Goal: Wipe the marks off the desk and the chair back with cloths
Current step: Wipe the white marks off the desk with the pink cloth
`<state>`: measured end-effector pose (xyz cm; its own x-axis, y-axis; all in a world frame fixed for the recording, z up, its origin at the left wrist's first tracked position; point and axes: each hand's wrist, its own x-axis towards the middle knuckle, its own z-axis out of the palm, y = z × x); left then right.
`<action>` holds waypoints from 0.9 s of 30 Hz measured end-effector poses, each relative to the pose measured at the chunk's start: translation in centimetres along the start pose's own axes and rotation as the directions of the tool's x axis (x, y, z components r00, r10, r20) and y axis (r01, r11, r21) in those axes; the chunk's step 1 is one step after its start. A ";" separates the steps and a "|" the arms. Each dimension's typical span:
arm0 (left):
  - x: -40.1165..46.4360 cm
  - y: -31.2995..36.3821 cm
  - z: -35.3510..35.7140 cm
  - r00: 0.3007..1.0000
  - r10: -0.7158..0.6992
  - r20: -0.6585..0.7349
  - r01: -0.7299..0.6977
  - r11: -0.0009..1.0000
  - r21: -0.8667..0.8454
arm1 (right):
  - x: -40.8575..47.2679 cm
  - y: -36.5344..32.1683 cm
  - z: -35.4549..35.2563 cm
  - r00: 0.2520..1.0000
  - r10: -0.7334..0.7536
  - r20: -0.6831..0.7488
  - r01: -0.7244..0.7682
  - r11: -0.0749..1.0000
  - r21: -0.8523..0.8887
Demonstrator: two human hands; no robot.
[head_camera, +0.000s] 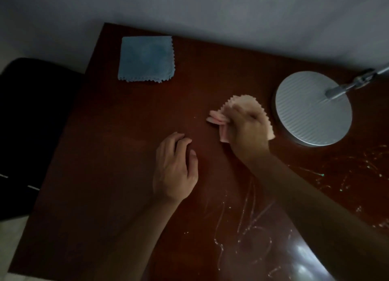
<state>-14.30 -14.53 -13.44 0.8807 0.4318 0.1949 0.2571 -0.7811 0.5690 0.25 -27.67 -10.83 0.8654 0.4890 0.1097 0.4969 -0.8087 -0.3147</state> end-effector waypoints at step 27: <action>0.3 0.1 -0.4 0.992 -0.124 -0.009 0.120 0.976 -0.182 | 0.2 -7.0 1.3 0.968 -0.226 0.112 0.236 0.968 -0.081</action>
<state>-14.20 -14.29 -13.08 0.8385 0.5293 0.1298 0.2843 -0.6281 0.7243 -3.09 -21.48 -9.81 0.7176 0.6927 0.0722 0.6906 -0.6943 -0.2026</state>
